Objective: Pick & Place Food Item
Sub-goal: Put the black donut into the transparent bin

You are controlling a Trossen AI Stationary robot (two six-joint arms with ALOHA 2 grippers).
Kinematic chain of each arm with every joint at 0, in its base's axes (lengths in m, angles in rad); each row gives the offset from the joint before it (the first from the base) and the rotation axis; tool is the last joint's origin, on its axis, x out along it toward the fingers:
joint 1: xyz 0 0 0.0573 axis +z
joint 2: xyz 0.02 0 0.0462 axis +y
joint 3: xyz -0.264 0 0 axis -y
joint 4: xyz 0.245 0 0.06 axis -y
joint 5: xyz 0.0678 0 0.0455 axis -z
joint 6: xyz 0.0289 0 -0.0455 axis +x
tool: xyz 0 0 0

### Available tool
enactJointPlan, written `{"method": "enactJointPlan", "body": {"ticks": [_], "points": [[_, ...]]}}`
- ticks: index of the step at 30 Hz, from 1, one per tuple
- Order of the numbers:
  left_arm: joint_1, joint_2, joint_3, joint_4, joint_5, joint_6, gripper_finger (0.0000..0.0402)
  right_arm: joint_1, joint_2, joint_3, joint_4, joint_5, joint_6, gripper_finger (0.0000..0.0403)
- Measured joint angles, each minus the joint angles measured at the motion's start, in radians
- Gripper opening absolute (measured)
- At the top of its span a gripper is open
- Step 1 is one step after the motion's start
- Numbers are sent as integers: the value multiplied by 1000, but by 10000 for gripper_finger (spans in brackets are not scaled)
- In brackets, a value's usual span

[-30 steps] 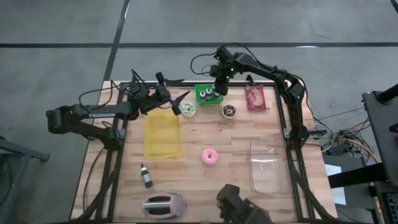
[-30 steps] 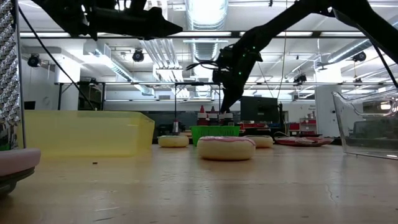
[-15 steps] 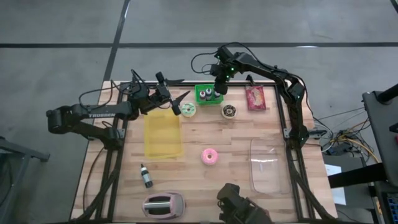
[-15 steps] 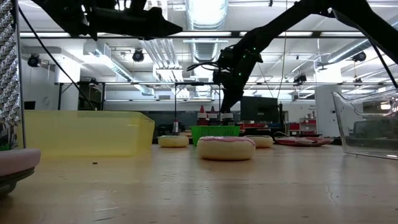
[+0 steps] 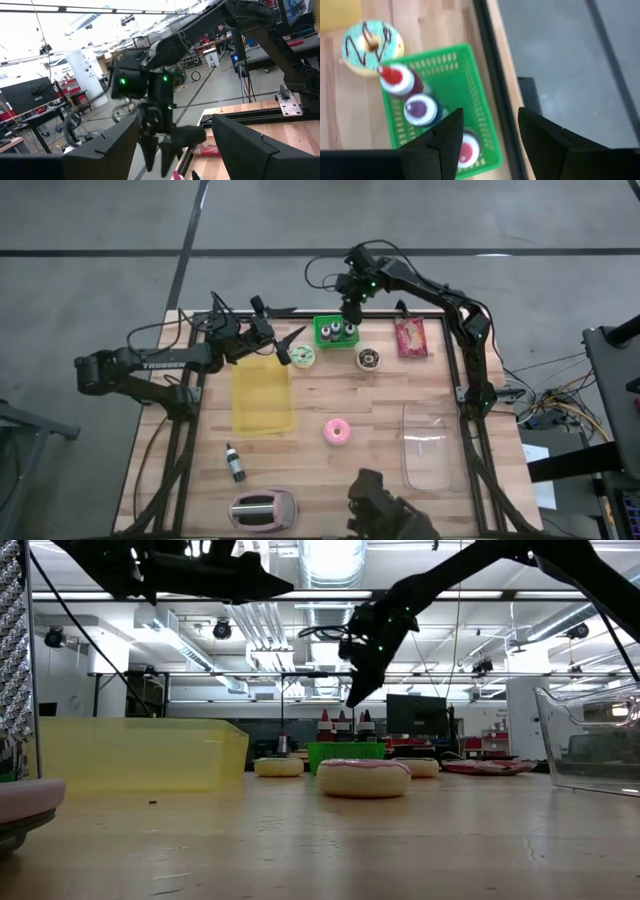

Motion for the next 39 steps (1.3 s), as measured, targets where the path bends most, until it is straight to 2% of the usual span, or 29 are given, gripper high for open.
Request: {"method": "enactJointPlan", "body": {"ticks": [5, 10, 14, 19, 23, 27, 32, 36, 39], "points": [[1, -1, 0, -27, 0, 7, 257, 3, 0, 85, -9, -20, 25, 184], [4, -43, 2, -120, -11, 22, 257, 8, -7, 128, -12, -184, 57, 185], [7, -123, 1, -217, -37, 27, 257, 28, -25, 103, -11, -281, 50, 185], [8, -228, -23, -278, -37, 17, 257, 81, -69, 17, 11, -299, 36, 185], [10, -276, -35, -322, -38, 14, 257, 143, -145, -131, 189, -317, 36, 185], [11, -294, -35, -389, -37, -5, 257, 187, -263, -324, 483, -328, 55, 185], [10, -304, -36, -497, -37, -27, 257, 201, -444, -602, 860, -317, 159, 185], [10, -327, -72, -487, -9, -24, 257, 243, -598, -817, 1064, -311, 199, 185], [10, -374, -141, -432, 6, -15, 257, 294, -705, -950, 1156, -244, 205, 185]]}}
